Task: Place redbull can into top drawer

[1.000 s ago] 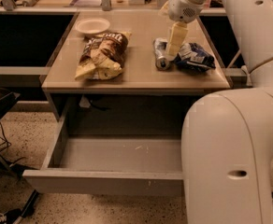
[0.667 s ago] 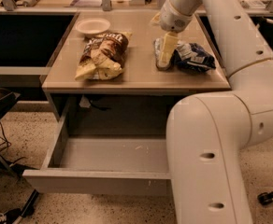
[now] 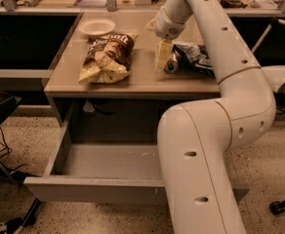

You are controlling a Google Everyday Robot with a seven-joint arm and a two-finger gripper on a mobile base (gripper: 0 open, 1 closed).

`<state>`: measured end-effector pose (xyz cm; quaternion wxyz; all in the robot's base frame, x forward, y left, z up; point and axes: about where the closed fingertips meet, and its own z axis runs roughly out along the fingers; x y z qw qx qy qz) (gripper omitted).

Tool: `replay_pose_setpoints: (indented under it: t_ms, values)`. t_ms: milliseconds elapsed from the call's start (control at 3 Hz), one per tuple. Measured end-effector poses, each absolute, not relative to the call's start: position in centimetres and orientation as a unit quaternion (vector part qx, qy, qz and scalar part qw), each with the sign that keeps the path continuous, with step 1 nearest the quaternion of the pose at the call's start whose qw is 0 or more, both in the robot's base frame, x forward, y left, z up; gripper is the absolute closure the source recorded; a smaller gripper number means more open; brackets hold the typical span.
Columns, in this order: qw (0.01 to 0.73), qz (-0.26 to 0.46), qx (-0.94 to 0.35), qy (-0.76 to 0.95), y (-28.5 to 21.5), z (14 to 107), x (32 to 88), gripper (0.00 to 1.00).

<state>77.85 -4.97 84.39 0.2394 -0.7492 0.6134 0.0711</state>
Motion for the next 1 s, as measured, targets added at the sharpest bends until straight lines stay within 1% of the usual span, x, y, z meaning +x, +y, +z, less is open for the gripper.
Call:
replay_pose_setpoints:
  t_ms: [333,1000]
  values:
    - [0.253,0.068,-0.738,0.622,-5.5,84.3,78.5,0.0]
    - [0.255,0.062,-0.71,0.653,-11.3,85.1,77.2,0.0]
